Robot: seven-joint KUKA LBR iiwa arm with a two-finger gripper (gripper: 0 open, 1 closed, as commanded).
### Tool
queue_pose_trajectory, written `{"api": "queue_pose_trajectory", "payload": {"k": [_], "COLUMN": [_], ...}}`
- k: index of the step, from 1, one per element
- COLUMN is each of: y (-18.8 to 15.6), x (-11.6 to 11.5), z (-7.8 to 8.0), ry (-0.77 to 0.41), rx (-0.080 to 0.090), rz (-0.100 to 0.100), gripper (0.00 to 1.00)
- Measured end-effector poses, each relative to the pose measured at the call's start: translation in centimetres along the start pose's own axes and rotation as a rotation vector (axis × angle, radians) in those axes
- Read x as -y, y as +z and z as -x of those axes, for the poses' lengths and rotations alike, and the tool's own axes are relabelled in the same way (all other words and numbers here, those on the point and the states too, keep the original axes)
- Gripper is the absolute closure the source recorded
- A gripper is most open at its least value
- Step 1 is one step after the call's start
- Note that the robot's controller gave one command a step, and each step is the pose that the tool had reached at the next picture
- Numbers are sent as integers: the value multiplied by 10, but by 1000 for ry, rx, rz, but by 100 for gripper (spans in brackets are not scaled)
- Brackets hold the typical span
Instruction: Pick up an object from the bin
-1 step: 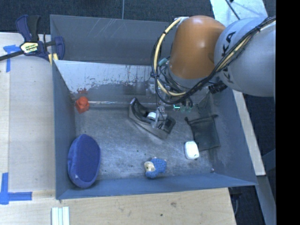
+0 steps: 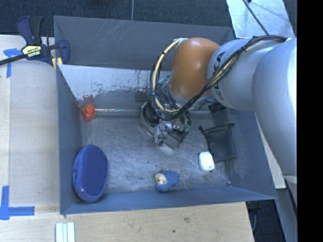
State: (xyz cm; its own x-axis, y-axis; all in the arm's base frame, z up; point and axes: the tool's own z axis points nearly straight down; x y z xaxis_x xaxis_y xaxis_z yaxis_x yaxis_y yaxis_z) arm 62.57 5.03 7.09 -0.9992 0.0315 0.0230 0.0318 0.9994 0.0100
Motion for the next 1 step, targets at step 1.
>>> {"api": "queue_pose_trajectory", "payload": {"k": [1], "y": [-31], "x": [2], "z": [-15], "ry": [106], "rx": [27], "rz": [-8], "gripper": [0]}}
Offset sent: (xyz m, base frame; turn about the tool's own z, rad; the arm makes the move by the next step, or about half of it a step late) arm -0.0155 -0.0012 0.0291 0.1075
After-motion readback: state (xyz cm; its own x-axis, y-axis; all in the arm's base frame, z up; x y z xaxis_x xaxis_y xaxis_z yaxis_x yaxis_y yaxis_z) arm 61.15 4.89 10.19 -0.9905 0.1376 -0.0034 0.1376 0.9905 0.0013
